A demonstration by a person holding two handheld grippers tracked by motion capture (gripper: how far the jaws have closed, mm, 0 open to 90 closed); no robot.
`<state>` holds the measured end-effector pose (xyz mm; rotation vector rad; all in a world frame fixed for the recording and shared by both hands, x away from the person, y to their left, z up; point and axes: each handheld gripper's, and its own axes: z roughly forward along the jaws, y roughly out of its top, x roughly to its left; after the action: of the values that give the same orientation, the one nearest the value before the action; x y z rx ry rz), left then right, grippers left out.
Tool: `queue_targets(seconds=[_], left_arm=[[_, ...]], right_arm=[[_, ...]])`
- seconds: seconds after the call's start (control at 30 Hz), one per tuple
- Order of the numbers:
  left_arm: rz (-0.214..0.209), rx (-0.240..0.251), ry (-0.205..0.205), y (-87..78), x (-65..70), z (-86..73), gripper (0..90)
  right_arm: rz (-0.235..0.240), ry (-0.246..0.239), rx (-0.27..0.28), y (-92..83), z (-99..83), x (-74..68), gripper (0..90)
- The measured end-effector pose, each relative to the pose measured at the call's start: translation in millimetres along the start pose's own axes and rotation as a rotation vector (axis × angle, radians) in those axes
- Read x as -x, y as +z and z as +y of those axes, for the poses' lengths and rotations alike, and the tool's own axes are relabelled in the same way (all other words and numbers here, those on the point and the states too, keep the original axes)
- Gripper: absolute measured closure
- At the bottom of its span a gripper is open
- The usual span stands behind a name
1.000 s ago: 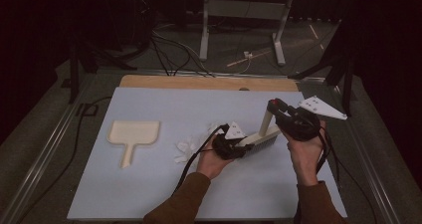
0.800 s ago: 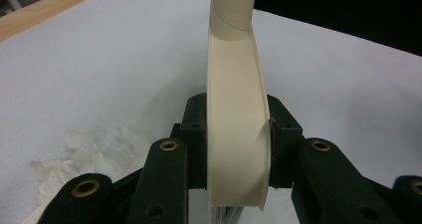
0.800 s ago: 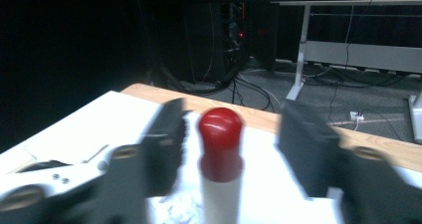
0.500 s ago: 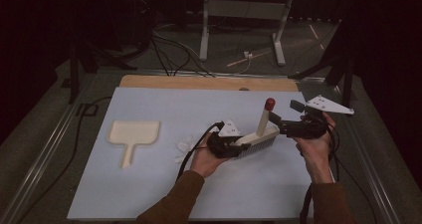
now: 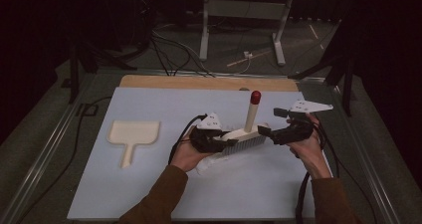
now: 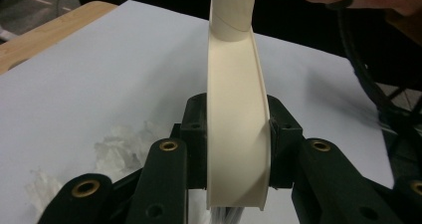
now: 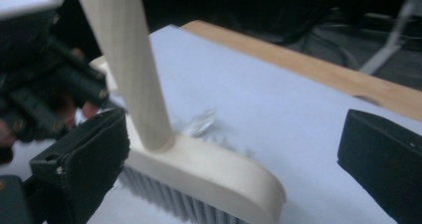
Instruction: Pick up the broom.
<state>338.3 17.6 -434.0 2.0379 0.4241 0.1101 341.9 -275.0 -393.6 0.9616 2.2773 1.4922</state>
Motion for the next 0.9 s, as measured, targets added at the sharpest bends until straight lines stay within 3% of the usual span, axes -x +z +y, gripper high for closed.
queue_targets(seconds=[0.33,0.5,0.53,0.6,0.73,0.83,0.87,0.9], left_arm=[[-0.122,-0.002,0.044,-20.2,-3.9,-2.1,70.0],[-0.198,-0.019,0.069,-22.6,-2.3,-3.9,70.0],[-0.211,-0.023,0.074,-22.3,-1.4,-4.1,70.0],[-0.229,-0.034,0.085,-21.7,-0.3,-4.4,70.0],[-0.257,-0.04,0.094,-20.0,0.8,-5.2,70.0],[-0.272,-0.041,0.101,-18.7,1.9,-5.2,70.0],[-0.275,-0.039,0.102,-18.3,2.3,-5.3,69.9],[-0.279,-0.037,0.102,-18.1,2.5,-5.3,69.9]], right_arm=[[0.125,-0.092,-0.097,20.4,1.0,-13.8,0.0],[0.219,-0.135,-0.15,27.0,0.1,-21.7,0.0],[0.25,-0.17,-0.187,30.2,-0.8,-26.6,0.2],[0.275,-0.187,-0.214,32.1,-1.6,-29.0,1.1],[0.325,-0.26,-0.326,39.4,-7.0,-38.4,11.0],[0.344,-0.275,-0.341,40.5,-8.5,-39.7,17.7],[0.367,-0.289,-0.347,40.8,-9.4,-40.0,28.4],[0.367,-0.289,-0.347,40.8,-9.4,-40.0,28.4]])
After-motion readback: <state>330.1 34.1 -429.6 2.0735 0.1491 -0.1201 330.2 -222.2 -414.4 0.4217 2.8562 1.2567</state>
